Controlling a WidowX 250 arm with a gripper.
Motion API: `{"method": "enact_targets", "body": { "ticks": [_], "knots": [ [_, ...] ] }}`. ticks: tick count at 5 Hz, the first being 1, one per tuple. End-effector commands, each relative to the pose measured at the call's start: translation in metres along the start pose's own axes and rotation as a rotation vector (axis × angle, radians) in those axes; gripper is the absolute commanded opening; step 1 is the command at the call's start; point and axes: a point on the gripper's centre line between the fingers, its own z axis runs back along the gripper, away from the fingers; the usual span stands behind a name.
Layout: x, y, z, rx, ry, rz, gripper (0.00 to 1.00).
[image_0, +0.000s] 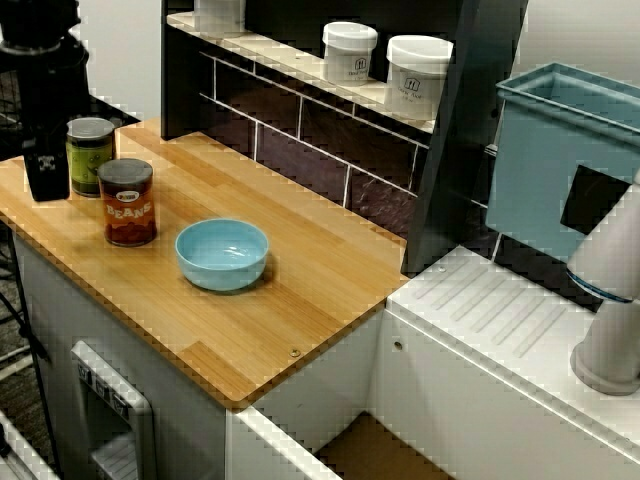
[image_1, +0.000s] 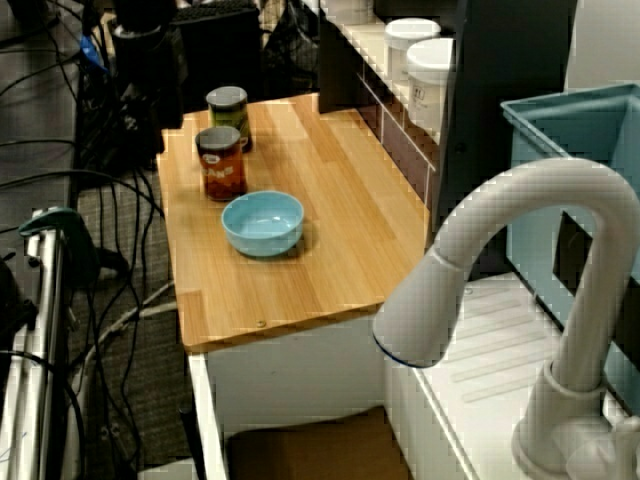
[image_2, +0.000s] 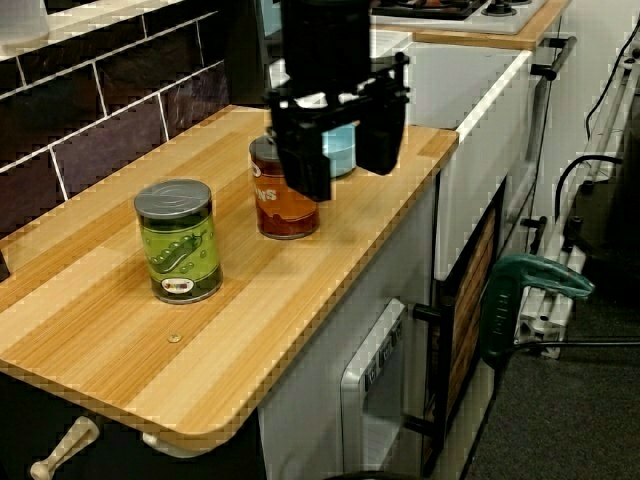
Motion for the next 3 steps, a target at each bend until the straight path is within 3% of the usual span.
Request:
{"method": "enact_targets", "body": {
  "ticks": [1, 3],
  "knots": [
    [0.005, -0.003, -0.011, 0.004, -0.046, 0.119, 1.00],
    [0.017, 0.005, -0.021, 0.004, -0.112, 0.240, 1.00]
  ]
}}
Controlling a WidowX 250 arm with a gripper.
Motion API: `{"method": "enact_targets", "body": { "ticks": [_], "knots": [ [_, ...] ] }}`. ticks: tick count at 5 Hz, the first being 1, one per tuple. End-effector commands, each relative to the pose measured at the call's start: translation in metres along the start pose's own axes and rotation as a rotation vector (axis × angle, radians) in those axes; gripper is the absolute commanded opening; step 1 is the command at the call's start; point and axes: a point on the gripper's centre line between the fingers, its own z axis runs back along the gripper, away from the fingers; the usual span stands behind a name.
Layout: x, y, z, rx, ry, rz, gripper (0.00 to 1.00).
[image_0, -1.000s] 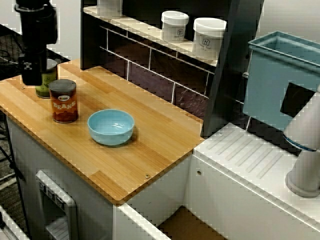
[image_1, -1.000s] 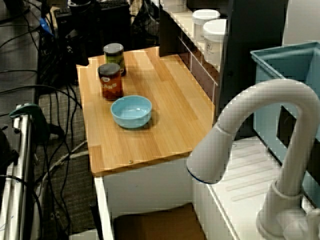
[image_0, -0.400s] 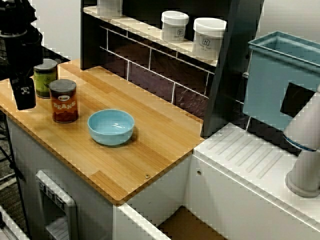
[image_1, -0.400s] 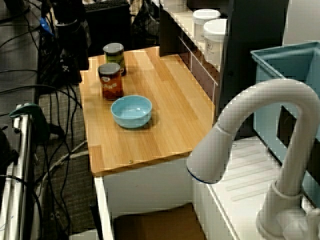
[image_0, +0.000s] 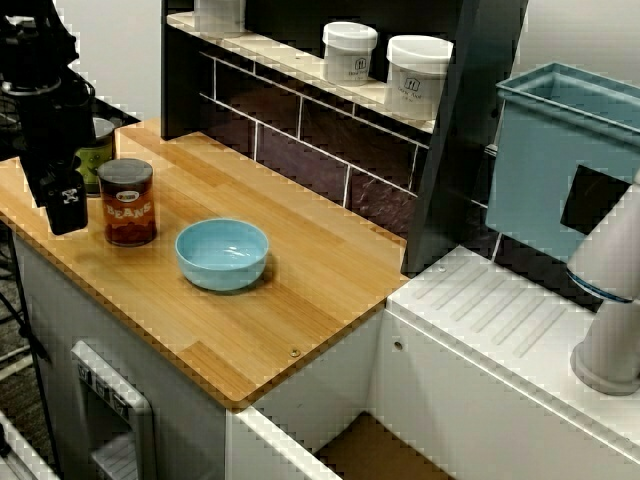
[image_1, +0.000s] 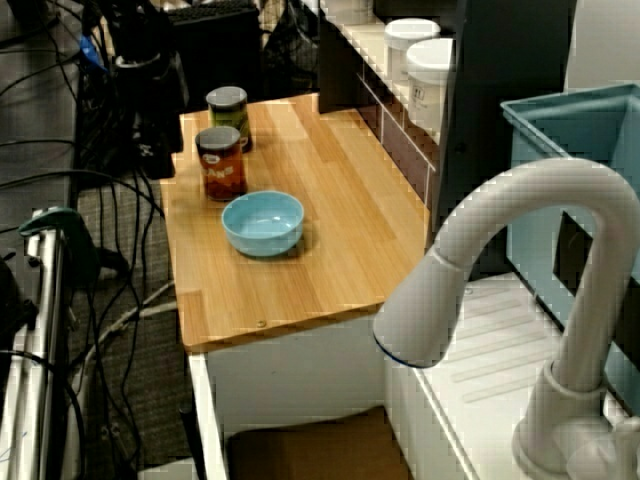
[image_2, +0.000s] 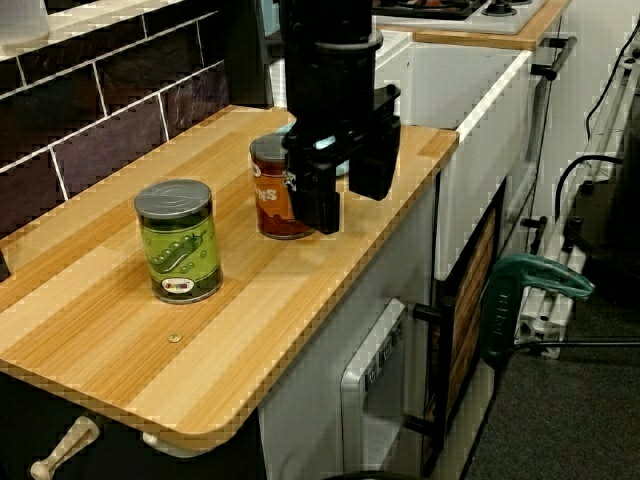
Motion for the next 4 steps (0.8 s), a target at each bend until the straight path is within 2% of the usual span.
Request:
{"method": "enact_targets", "body": {
  "ticks": [1, 2, 3, 4],
  "knots": [
    [0.020, 0.005, -0.003, 0.006, -0.064, 0.091, 1.00],
    [0.034, 0.002, -0.006, 0.001, -0.066, 0.126, 1.00],
    [0.045, -0.001, -0.004, -0.035, -0.058, 0.126, 1.00],
    [0.054, -0.007, -0.003, -0.041, -0.063, 0.119, 1.00]
  ]
}}
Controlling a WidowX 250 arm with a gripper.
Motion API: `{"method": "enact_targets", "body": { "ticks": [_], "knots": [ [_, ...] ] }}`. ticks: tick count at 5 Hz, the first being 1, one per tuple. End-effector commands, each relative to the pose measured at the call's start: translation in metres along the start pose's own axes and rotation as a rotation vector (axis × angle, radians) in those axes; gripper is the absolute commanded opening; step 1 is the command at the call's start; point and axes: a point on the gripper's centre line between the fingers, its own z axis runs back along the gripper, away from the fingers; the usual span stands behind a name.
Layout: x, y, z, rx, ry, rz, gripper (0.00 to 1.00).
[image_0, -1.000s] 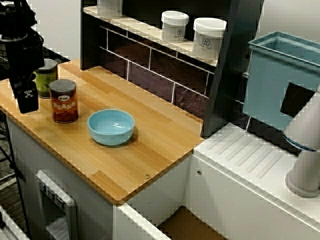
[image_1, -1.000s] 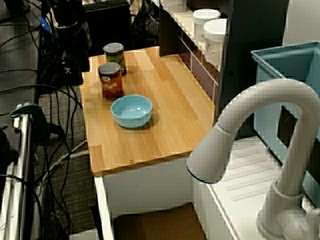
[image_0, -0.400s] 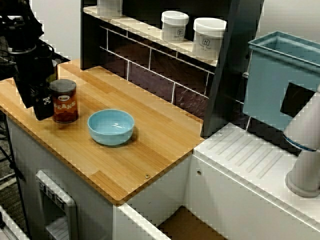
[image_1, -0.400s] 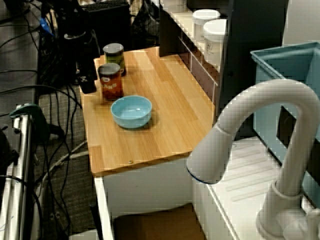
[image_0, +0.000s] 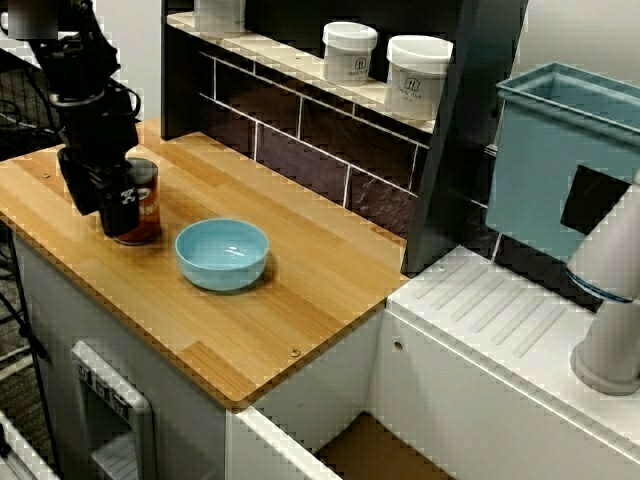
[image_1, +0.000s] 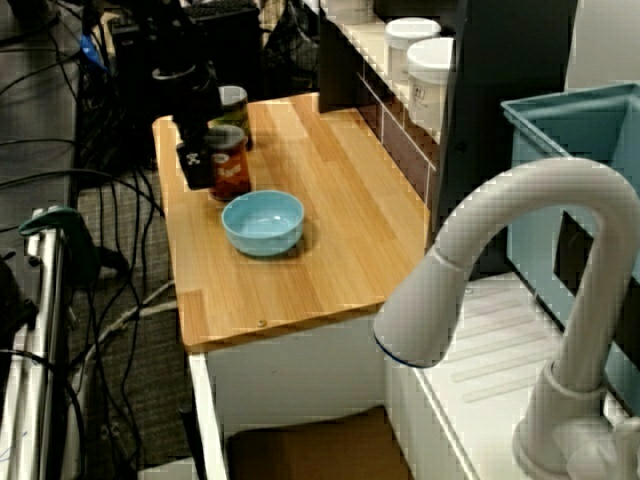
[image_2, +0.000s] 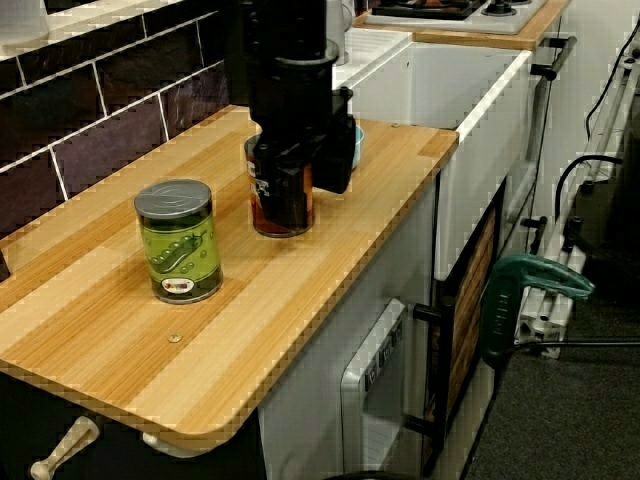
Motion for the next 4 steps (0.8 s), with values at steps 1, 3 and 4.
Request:
{"method": "enact_targets", "body": {
  "ticks": [1, 3, 4],
  "knots": [
    [0.024, -0.011, 0.010, 0.011, -0.044, -0.013, 1.00],
    [0.056, -0.021, 0.014, 0.022, -0.049, -0.001, 1.00],
    [0.074, -0.025, 0.013, 0.024, -0.053, 0.019, 1.00]
  ]
}}
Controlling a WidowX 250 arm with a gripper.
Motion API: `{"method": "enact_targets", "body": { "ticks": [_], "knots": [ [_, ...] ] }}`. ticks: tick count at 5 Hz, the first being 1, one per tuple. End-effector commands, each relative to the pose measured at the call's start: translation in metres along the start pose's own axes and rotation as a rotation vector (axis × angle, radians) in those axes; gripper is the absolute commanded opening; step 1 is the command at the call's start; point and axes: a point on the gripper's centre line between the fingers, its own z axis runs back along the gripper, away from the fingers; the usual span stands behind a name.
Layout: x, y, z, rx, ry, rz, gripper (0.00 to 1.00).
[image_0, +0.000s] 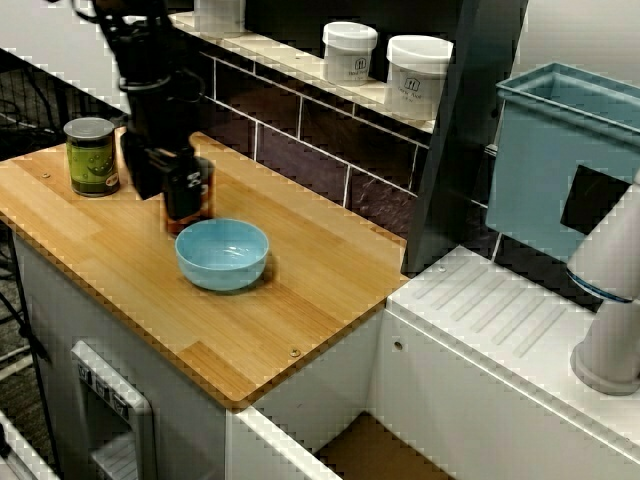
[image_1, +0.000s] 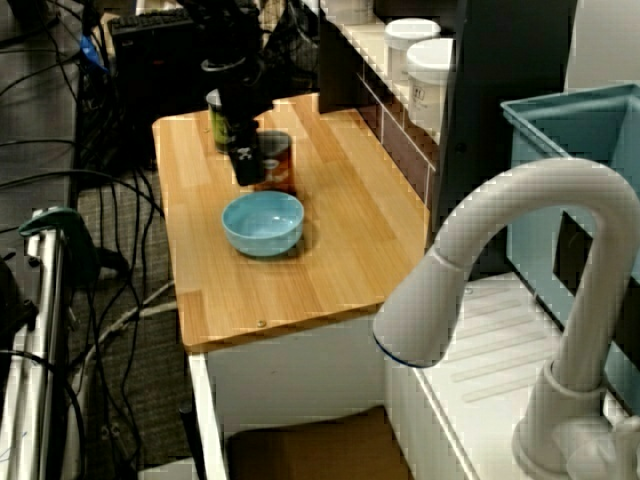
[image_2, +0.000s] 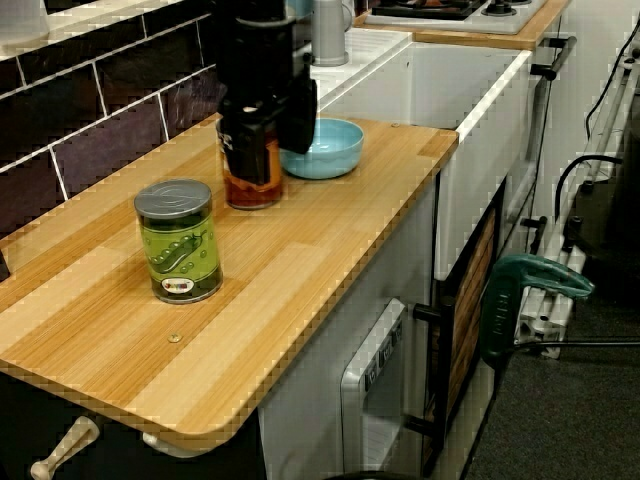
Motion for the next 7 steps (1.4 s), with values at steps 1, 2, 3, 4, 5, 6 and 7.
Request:
{"method": "enact_targets", "body": {
  "ticks": [1, 2, 3, 4, 5, 6, 7],
  "knots": [
    [0.034, -0.005, 0.005, 0.021, -0.035, 0.030, 1.00],
    [0.039, -0.013, 0.001, 0.016, -0.014, 0.030, 1.00],
    [0.040, -0.019, 0.003, 0.008, 0.003, 0.028, 1.00],
    [0.035, -0.022, 0.009, 0.002, 0.002, 0.023, 1.00],
    [0.021, -0.017, 0.018, -0.011, -0.011, 0.027, 1.00],
    [0.013, -0.006, 0.026, -0.019, -0.007, 0.020, 1.00],
    [-0.001, 0.002, 0.032, -0.015, 0.020, -0.026, 1.00]
  ]
}}
